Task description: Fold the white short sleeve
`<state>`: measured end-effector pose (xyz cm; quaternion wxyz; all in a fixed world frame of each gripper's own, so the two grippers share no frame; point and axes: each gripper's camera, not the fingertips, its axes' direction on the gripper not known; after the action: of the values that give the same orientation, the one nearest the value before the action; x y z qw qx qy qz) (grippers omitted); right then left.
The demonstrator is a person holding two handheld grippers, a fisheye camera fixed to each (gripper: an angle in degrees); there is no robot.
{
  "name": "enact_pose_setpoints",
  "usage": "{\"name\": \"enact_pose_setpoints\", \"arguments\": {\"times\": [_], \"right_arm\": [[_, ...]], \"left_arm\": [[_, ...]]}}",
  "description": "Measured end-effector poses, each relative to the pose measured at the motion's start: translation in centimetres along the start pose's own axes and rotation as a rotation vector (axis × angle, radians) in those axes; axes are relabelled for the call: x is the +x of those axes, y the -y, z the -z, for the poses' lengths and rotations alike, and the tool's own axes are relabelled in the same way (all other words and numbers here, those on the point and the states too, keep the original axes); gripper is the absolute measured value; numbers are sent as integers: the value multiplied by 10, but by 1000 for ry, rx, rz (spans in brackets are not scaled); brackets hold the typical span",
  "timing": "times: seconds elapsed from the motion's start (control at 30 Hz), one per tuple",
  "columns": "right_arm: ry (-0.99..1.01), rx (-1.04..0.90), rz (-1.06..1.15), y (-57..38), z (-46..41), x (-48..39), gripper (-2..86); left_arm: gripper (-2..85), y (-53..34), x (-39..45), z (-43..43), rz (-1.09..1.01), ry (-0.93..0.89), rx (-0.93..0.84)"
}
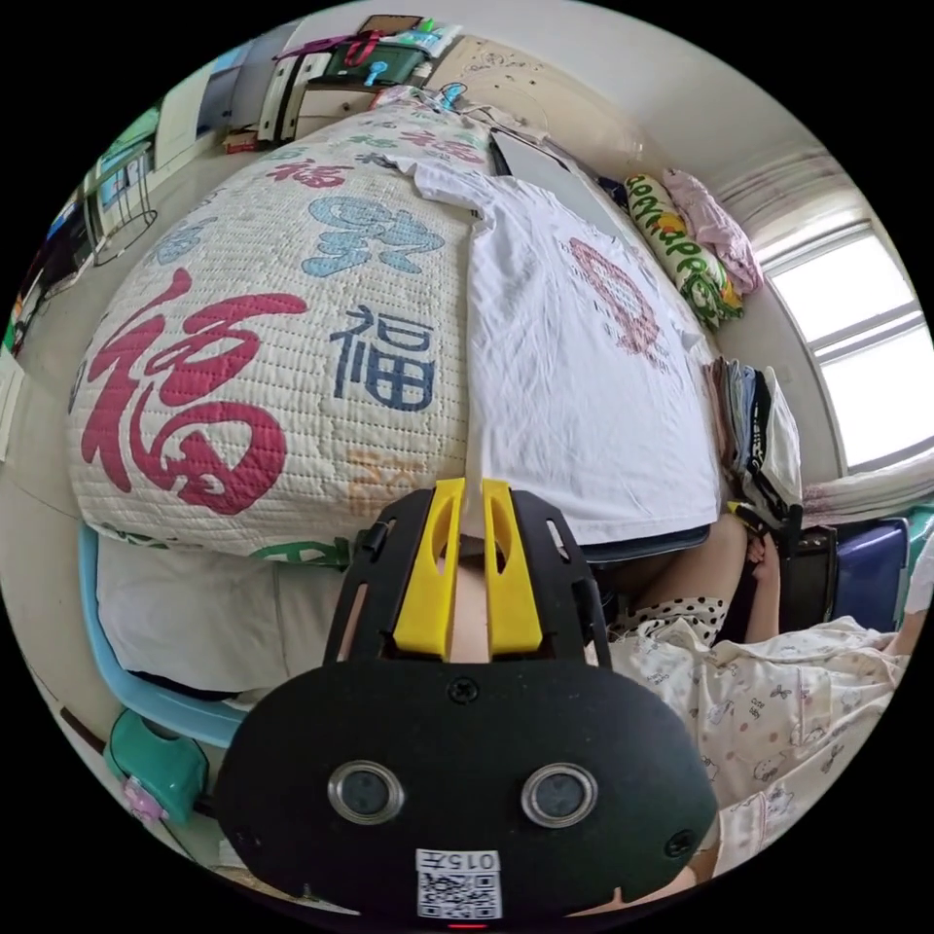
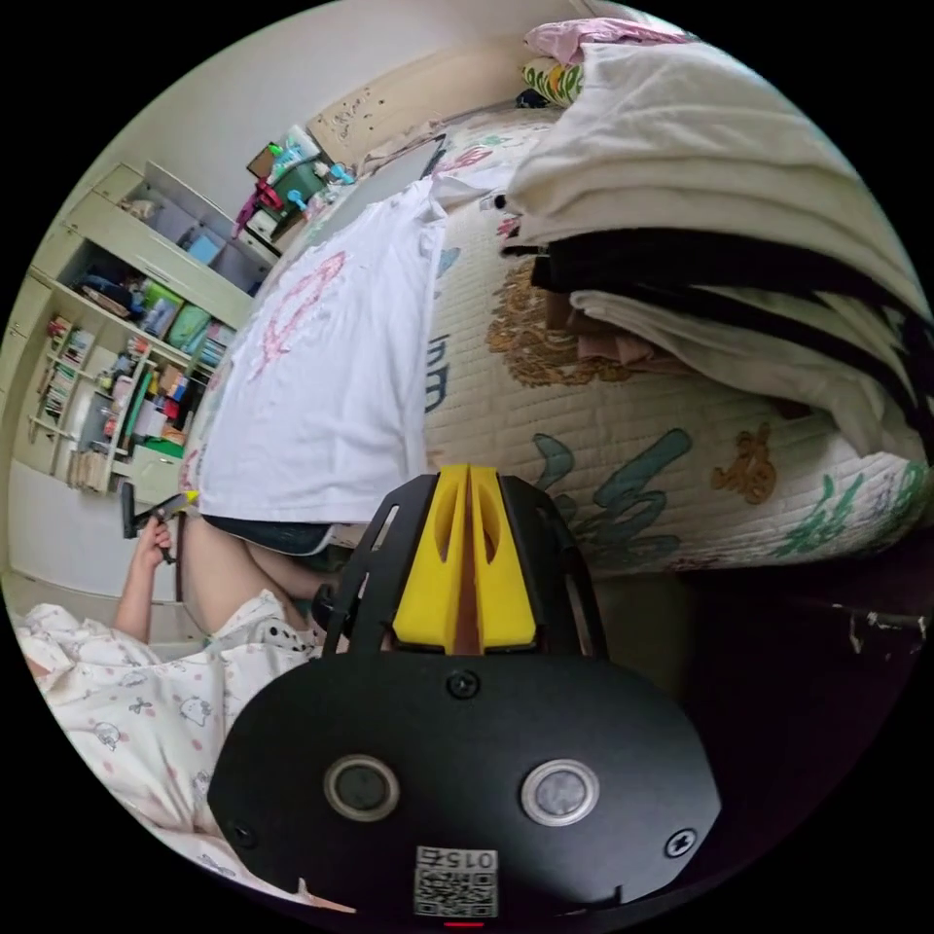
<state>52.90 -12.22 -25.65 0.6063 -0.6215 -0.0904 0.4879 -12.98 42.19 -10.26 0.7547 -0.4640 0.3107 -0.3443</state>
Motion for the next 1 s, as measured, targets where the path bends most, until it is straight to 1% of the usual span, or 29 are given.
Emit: {"name": "enact_pose_setpoints", "arguments": {"times": [0.03, 0.1, 0.17, 0.2, 0.3, 0.4, 0.47, 0.5, 0.53, 0.57, 0.6, 0.67, 0.7, 0.77, 0.8, 0.87, 0.93, 0.97, 1.0], "right_arm": [[-11, 1, 12, 1, 11, 0, -5], [66, 41, 51, 4, 34, -2, -5], [193, 136, 99, 14, 67, -8, -5], [210, 162, 109, 19, 75, -11, -4], [224, 274, 178, 56, 107, -40, -2], [262, 363, 229, 120, 118, -70, 3], [367, 412, 218, 182, 109, -84, 15], [383, 412, 201, 200, 104, -85, 19], [398, 413, 140, 236, 95, -85, 36], [398, 421, 87, 270, 87, -82, 52], [388, 428, 50, 286, 84, -80, 59], [350, 456, -52, 344, 74, -74, 85], [330, 462, -78, 357, 71, -73, 90], [280, 475, -157, 401, 57, -68, 105], [280, 476, -176, 410, 52, -65, 107], [328, 491, -219, 440, 38, -55, 103], [346, 509, -243, 453, 27, -46, 79], [348, 539, -266, 454, 21, -39, 51], [343, 555, -284, 453, 18, -34, 42]], "left_arm": [[10, 1, -3, 4, 13, 10, 6], [9, 4, -7, 8, 35, 40, -1], [7, 14, -4, 16, 42, 69, 7], [6, 18, 0, 19, 35, 76, 17], [3, 53, 34, 32, -45, 123, 94], [1, 117, 91, 24, -206, 135, 140], [1, 189, 148, -3, -346, 89, 112], [2, 209, 164, -11, -382, 69, 101], [5, 249, 200, -29, -447, 39, 81], [8, 291, 239, -47, -491, 38, 76], [11, 310, 261, -56, -515, 42, 81], [22, 387, 355, -95, -631, 53, 99], [25, 405, 379, -106, -659, 54, 94], [36, 476, 477, -153, -758, 27, 62], [38, 492, 500, -166, -773, 12, 50], [52, 550, 585, -220, -802, -89, -23], [56, 583, 642, -263, -814, -143, -96], [55, 600, 675, -289, -816, -145, -125], [55, 607, 690, -301, -814, -138, -129]]}}
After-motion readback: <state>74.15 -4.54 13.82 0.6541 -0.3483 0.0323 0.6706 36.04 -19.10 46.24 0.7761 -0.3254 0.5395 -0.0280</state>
